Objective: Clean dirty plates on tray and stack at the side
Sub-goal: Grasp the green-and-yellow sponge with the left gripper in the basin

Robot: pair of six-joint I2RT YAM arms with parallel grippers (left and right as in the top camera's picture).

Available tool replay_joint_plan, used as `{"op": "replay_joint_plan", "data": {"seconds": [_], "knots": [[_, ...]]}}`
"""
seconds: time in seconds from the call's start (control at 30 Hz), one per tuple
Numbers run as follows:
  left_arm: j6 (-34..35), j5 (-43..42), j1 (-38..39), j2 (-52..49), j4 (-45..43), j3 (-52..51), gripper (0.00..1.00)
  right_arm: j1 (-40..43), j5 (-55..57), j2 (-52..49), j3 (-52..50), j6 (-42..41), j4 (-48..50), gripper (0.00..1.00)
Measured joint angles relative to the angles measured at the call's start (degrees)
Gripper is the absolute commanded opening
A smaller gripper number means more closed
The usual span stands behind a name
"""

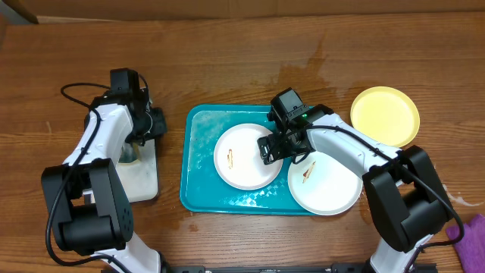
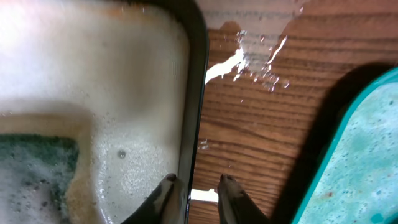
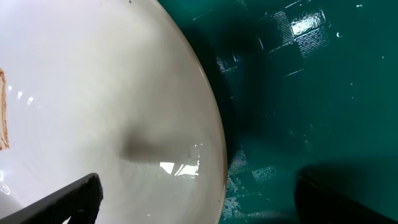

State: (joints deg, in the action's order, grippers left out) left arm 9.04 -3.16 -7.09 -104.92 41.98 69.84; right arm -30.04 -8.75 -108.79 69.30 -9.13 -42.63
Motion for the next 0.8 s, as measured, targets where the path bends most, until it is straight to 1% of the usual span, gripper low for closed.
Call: {"op": "replay_joint_plan", "data": {"seconds": [0.1,0.2,0.23,0.33,0.57,0.8], "knots": [[0.00,0.00,0.00,0.00,-0.07,-0.28,0.18,0.00,-0.02,0.00,0.00,-0.02,0.00,1.00],[0.00,0.02,0.00,0.00,-0.17,-0.31,0.12,0.00,-0.02,0.00,0.00,-0.02,0.00,1.00],[-0.02,0.09,0.00,0.00,-0.22,-0.33,0.08,0.00,-0.02,0.00,0.00,-0.02,0.02,1.00],[-0.24,0.13,-0.02,0.00,-0.24,-0.35,0.07,0.00,-0.02,0.00,0.00,0.00,0.00,1.00],[-2.78,-2.14,1.14,0.00,-0.46,-0.39,0.09,0.00,-0.02,0.00,0.00,0.00,0.02,1.00],[-5.25,-4.33,4.46,0.00,-0.46,-0.39,0.15,0.00,-0.02,0.00,0.00,0.00,0.00,1.00]]}}
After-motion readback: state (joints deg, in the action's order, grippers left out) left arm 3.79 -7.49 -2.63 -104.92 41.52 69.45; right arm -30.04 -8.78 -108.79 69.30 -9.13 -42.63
